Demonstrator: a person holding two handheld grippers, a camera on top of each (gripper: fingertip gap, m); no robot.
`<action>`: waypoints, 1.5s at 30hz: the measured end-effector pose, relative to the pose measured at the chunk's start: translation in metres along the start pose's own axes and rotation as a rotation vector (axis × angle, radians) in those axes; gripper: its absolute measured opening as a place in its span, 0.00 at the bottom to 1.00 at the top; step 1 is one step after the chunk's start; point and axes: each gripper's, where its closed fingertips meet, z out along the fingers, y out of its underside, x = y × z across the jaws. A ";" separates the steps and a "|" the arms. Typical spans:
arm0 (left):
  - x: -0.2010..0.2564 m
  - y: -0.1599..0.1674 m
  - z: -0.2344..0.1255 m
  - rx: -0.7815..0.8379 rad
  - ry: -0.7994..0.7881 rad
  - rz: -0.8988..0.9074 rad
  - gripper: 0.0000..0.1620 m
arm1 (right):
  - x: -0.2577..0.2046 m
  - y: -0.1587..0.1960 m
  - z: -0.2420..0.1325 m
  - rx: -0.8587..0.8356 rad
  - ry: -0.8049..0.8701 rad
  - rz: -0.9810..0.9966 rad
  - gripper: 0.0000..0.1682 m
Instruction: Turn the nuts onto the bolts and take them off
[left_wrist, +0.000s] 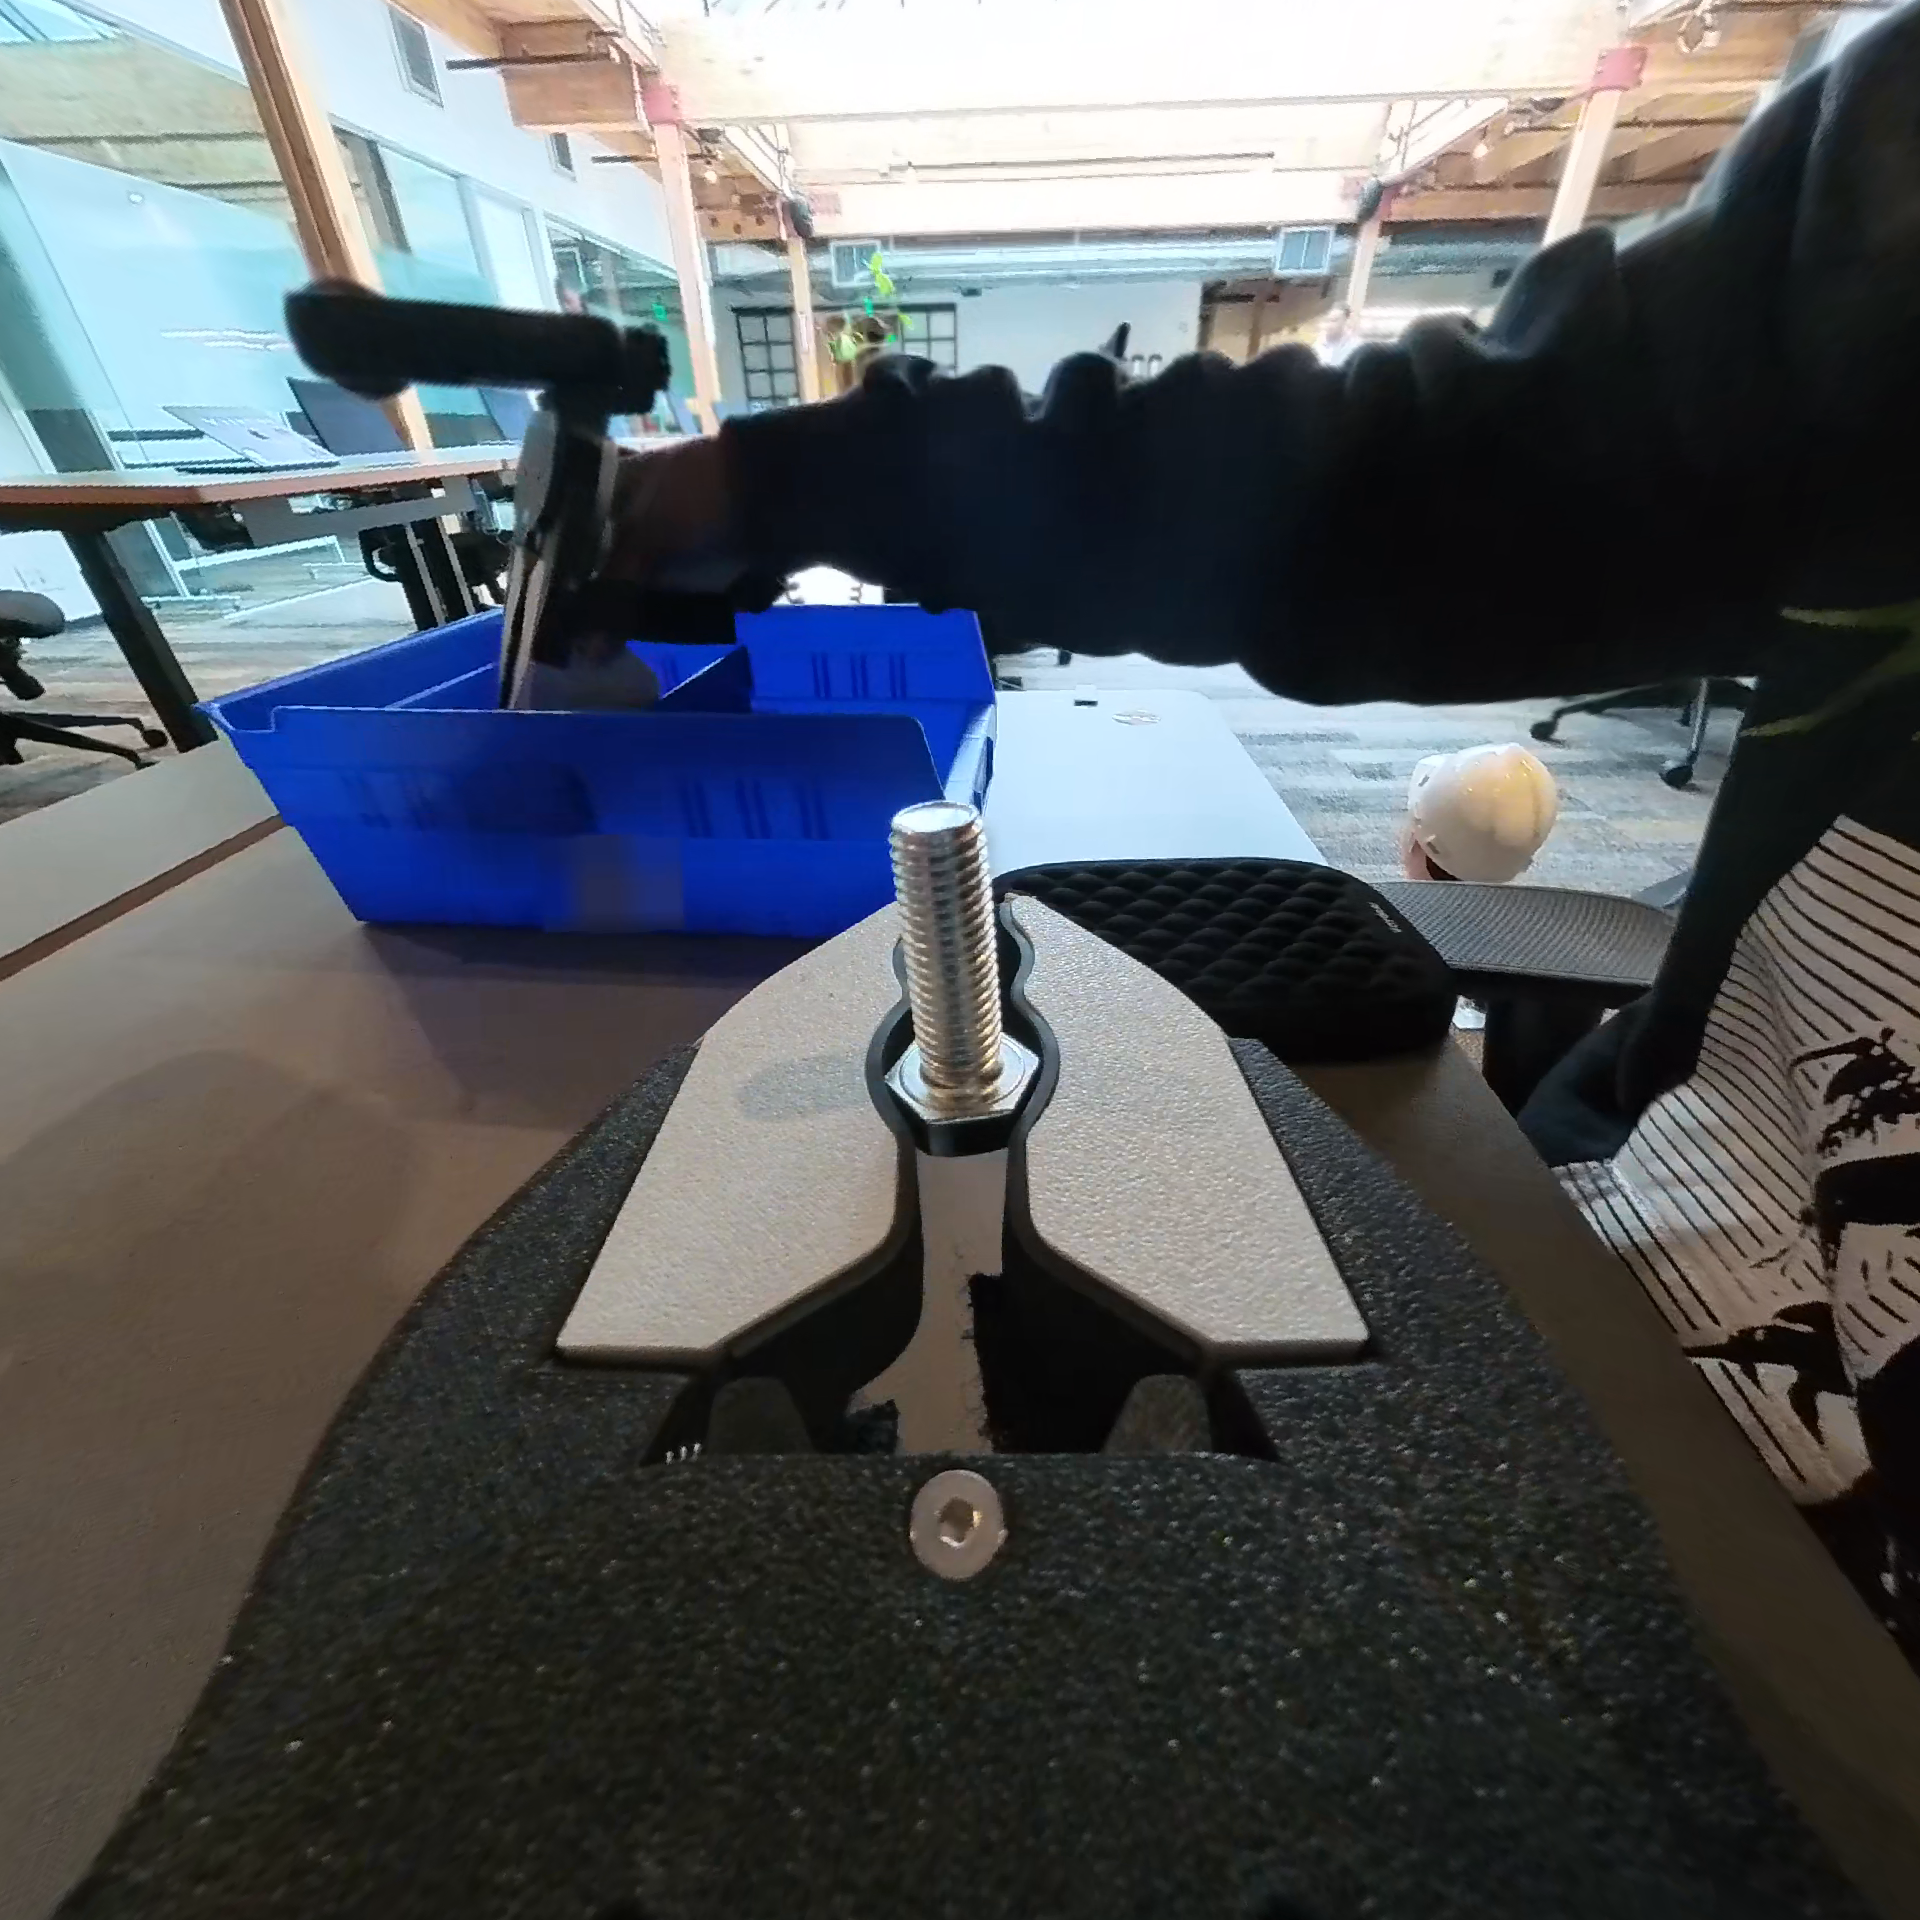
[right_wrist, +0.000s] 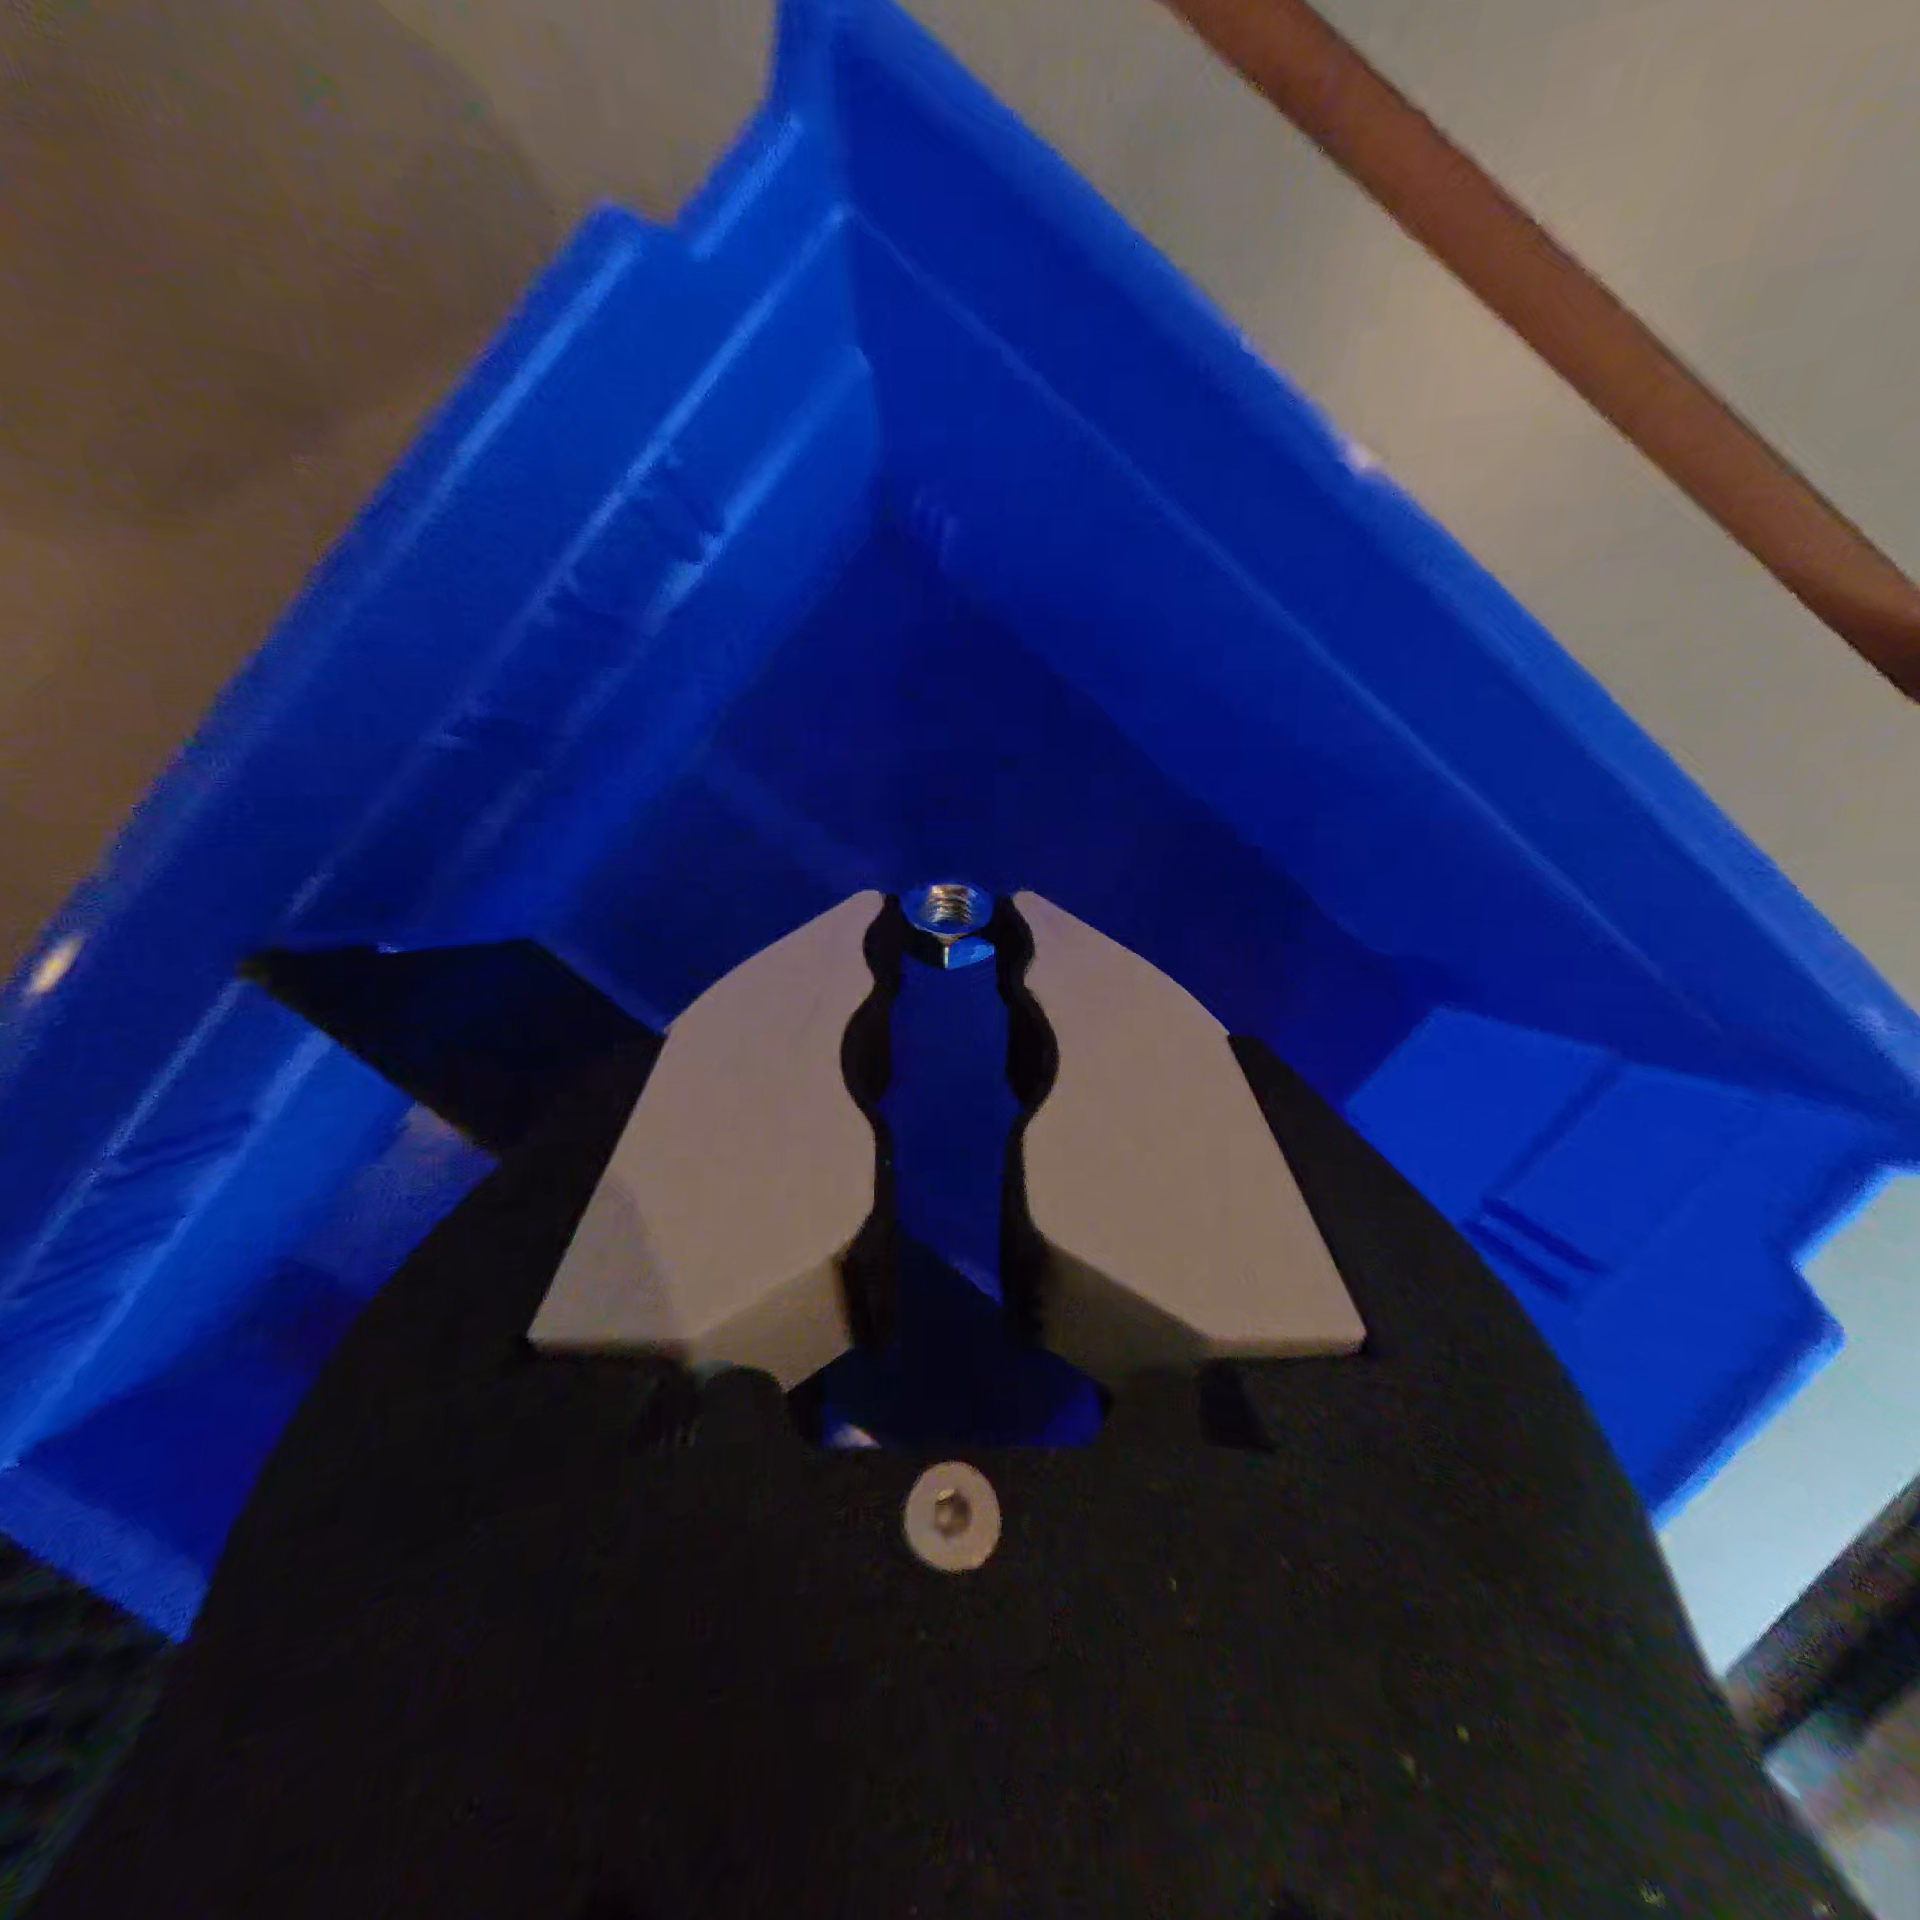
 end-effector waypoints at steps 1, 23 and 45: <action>0.000 0.000 0.000 0.000 0.001 0.000 0.07 | 0.004 0.003 0.003 -0.034 0.007 0.000 0.10; -0.001 -0.001 -0.001 0.007 -0.002 -0.007 0.07 | 0.016 0.025 0.030 -0.260 -0.001 -0.068 0.17; 0.002 -0.001 0.000 0.007 0.017 -0.009 0.07 | -0.300 -0.054 -0.141 0.657 -0.469 -0.553 0.18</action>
